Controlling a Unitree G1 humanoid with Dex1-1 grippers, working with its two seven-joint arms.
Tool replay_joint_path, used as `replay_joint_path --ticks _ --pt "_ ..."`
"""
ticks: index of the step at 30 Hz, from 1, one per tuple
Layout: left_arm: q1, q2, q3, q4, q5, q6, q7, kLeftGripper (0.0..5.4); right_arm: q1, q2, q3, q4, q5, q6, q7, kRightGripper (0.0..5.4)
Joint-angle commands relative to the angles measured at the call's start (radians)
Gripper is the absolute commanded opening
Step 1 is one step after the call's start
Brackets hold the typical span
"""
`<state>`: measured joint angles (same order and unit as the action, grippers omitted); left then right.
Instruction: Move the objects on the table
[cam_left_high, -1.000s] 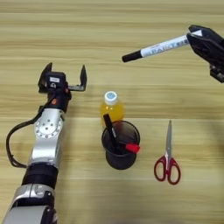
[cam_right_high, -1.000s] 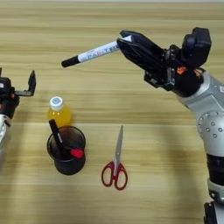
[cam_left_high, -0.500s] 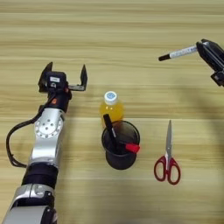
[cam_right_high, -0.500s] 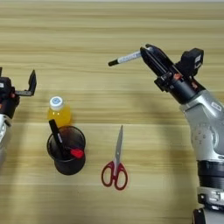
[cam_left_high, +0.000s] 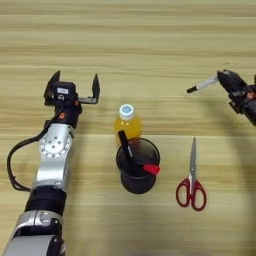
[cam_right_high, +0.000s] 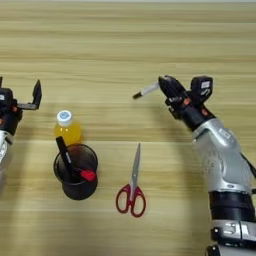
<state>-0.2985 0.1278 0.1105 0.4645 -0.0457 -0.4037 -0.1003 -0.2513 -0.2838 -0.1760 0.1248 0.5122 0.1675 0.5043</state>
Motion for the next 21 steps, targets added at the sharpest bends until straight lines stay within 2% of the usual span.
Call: replay_joint_path --ticks 1,7,12,21 --pt "-0.006 0.002 -0.003 0.006 -0.001 -0.008 -0.005 5.4 0.032 0.017 0.022 -0.017 -0.032 0.018 -0.014 0.74" --pt "-0.006 0.002 -0.002 0.008 -0.001 -0.009 -0.006 5.4 0.096 0.042 0.067 -0.034 -0.099 -0.013 -0.028 0.74" --pt "-0.006 0.002 -0.002 0.007 -0.001 -0.009 -0.006 5.4 0.147 0.054 0.083 -0.064 -0.117 -0.013 -0.026 0.74" --pt "-0.016 0.002 -0.002 0.023 -0.002 -0.012 -0.005 5.4 0.291 0.092 0.127 -0.081 -0.161 -0.034 -0.043 0.74"
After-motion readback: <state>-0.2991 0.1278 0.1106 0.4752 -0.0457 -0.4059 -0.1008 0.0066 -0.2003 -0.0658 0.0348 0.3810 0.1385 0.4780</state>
